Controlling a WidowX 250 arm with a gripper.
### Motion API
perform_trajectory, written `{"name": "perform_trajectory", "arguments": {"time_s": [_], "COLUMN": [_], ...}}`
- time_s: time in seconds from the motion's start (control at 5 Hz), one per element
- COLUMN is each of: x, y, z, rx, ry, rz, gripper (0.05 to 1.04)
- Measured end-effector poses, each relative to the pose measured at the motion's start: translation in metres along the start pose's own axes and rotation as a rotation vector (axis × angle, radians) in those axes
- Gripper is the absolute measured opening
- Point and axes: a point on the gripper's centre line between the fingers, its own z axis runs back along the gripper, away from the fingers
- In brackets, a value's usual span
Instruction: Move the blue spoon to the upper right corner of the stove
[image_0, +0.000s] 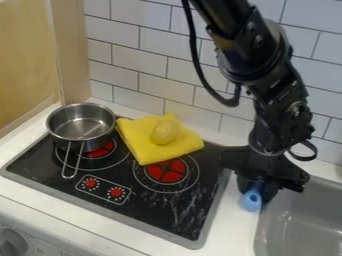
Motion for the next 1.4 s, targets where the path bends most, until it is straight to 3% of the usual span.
{"name": "perform_trajectory", "arguments": {"time_s": [0.4,0.8,1.0,1.4], "x": [0.01,0.013,0.014,0.024], "y": [0.005,0.007,0.008,0.006], "z": [-0.003,-0.003,-0.003,0.002], "rx": [-0.029,-0.019,-0.015,0.007], "ry": [-0.007,-0.018,-0.021,-0.047], "rz": [0.01,-0.008,-0.014,-0.03], "gripper": [0.345,0.945,1.017,0.997]}}
